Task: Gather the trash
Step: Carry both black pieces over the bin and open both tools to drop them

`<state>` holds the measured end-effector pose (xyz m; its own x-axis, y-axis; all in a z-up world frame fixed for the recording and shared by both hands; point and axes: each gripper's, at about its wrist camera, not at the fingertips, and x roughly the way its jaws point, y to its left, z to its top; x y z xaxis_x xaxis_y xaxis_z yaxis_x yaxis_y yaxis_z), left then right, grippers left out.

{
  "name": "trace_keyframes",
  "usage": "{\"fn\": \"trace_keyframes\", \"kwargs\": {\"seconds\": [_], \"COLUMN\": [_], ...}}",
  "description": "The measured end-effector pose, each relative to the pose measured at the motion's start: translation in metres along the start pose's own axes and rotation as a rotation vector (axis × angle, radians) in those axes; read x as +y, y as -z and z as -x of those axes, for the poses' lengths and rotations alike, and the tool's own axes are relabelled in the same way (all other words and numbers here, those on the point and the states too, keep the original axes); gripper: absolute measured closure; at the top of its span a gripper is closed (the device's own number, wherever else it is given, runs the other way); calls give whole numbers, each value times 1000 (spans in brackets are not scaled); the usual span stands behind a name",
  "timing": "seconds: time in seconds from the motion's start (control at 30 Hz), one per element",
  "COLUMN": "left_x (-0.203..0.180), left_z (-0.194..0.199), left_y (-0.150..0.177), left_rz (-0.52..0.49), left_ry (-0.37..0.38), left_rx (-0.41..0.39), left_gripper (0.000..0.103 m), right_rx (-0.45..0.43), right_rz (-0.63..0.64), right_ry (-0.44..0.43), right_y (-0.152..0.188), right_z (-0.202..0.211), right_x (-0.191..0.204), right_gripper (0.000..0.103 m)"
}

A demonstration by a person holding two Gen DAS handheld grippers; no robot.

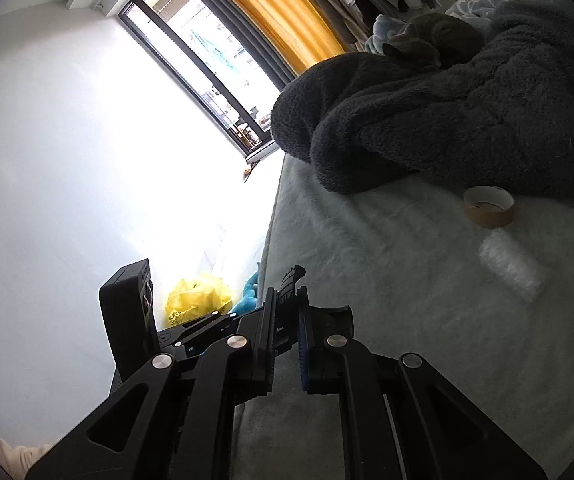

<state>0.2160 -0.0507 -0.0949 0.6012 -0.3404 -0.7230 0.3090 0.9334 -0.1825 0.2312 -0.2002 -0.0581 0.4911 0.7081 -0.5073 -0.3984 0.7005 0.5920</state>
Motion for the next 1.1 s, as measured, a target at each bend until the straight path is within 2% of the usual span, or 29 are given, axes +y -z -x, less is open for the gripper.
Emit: {"fn": "trace_keyframes", "kwargs": {"seconds": [0.53,0.73,1.1], "left_x": [79,108,167], "left_z": [53,58,51], "left_y": [50,73,114], "left_rz": [168,198,292], "left_ry": [-102,-148,-200], "left_rx": [28,76,207], "left_gripper": [56,56,56], "right_rx": [65,98,156], "right_rz": [120,212,264], "right_ry": [-24,1,-25], "right_y": [23,36,48], "right_z": [-52,-72,-113], "right_x": [75,105,139], "right_gripper": [94,94,94]}}
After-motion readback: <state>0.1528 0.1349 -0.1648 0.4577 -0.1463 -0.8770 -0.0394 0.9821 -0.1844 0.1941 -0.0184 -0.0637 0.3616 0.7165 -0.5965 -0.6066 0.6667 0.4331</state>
